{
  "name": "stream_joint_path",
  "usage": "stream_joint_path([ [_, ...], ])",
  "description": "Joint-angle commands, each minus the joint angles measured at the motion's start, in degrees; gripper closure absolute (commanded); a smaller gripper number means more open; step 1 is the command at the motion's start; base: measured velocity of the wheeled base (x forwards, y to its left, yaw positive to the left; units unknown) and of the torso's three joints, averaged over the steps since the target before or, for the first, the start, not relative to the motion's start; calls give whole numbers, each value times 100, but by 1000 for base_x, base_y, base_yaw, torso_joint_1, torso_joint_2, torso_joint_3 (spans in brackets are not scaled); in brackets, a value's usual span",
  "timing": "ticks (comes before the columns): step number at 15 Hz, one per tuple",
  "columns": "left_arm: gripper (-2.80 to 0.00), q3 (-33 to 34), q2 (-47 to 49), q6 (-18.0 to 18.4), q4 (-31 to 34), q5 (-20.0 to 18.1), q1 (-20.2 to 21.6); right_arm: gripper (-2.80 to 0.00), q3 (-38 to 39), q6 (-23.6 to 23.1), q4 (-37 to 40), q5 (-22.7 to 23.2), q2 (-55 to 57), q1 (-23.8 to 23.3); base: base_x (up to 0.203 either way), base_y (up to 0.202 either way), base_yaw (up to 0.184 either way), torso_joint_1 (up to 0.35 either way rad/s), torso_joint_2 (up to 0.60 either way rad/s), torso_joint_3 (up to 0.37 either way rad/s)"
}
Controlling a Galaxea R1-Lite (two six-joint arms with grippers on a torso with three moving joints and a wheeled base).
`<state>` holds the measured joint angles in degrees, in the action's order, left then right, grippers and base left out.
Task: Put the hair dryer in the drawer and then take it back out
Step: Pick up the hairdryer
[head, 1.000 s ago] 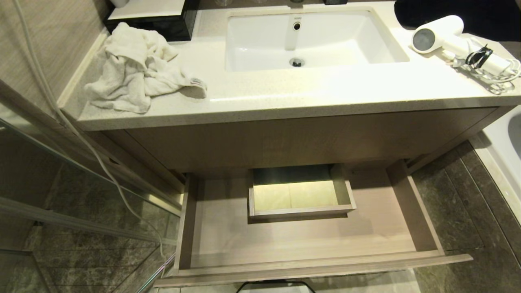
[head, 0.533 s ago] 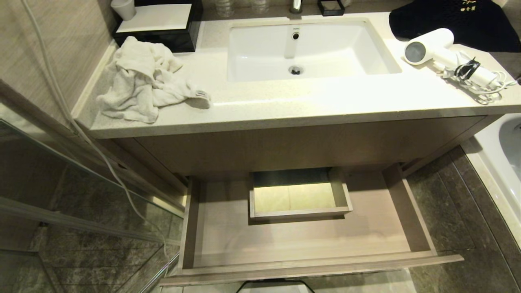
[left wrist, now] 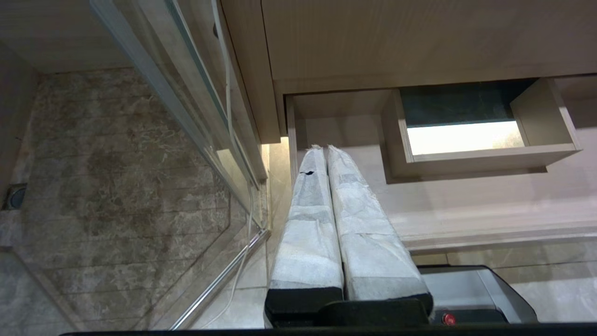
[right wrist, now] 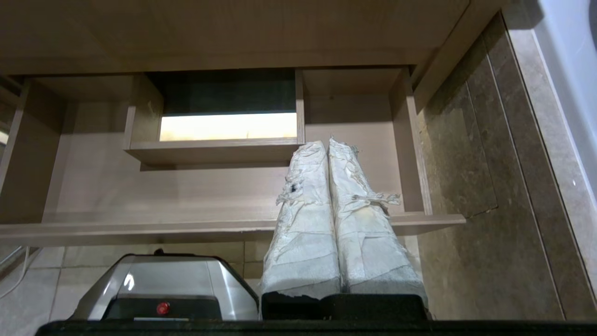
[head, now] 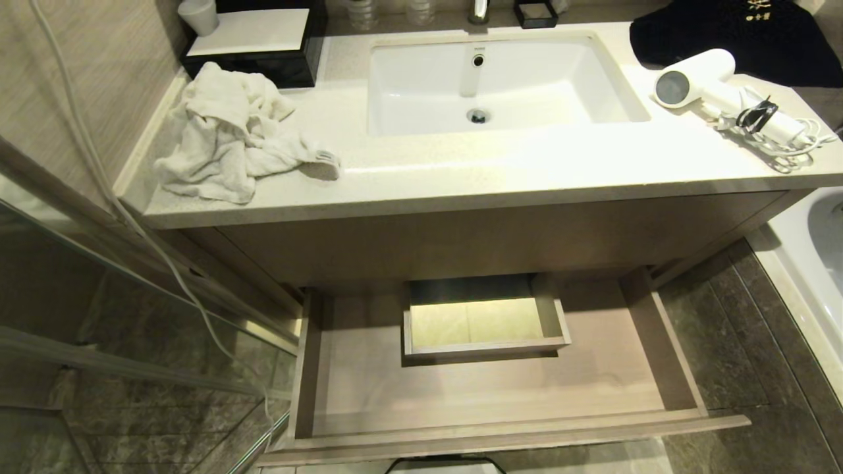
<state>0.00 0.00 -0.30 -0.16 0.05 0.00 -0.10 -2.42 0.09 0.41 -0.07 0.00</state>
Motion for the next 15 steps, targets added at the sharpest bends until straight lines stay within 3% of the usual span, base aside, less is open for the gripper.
stream_joint_path([
  [1,0,0,0,-5,-2,4,0,0,1,14,0,2,-1,6,0,0,0,222,-7,202],
  [15,0,0,6,-5,-2,0,0,0,1,14,0,2,-1,9,0,0,0,309,-91,216],
])
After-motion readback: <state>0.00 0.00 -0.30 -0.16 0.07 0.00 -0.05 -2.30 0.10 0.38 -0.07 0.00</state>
